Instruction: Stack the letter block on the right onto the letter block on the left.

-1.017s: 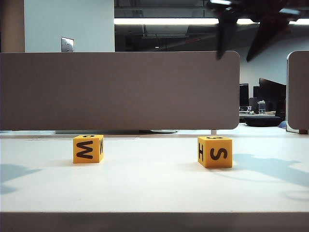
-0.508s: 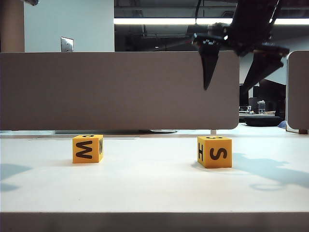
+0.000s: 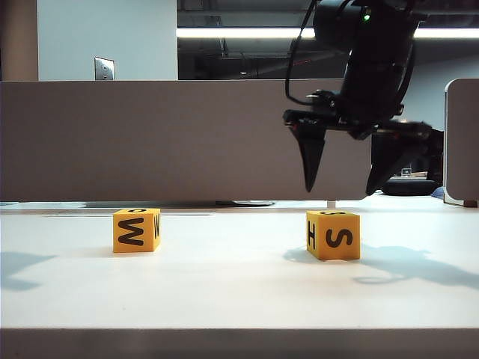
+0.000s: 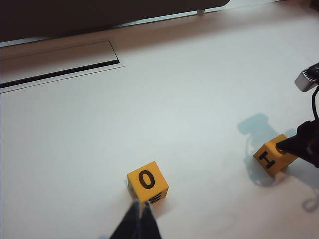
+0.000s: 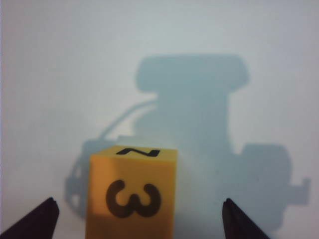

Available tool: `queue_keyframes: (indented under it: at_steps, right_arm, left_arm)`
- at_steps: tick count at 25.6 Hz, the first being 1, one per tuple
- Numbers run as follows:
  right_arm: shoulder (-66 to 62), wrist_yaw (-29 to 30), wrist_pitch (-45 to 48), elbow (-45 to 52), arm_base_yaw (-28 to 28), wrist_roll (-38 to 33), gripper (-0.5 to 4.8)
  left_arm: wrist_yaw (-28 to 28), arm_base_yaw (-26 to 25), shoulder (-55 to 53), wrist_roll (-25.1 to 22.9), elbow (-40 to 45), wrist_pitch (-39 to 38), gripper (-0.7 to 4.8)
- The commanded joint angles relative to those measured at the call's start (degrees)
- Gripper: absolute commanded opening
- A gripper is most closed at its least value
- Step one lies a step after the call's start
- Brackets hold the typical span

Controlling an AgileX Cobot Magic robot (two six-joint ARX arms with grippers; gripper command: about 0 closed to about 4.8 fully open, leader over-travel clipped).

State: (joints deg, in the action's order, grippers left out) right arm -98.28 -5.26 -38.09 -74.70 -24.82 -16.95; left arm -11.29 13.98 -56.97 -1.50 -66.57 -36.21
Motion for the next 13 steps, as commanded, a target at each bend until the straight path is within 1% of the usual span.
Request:
queue_keyframes:
  at_steps: [1,11,13]
  right_arm:
    - [-1.0,1.8,0.2,-0.2,-0.1,-0.2,4.79]
    - [-4.8,2.4,-1.3,-0.2,-0.1,0.2,4.79]
    - [-5.1,2.4,-1.2,-0.2,-0.1,0.2,4.79]
  left_arm:
    - [0.1,-0.1,0.1,0.0,-0.3,0.6,-0.05]
    - [0.2,-0.1,0.1,0.0,-0.3,0.6,-0.05]
    - [0.9,-0.1,0.1,-0.1,-0.3,0.8,-0.05]
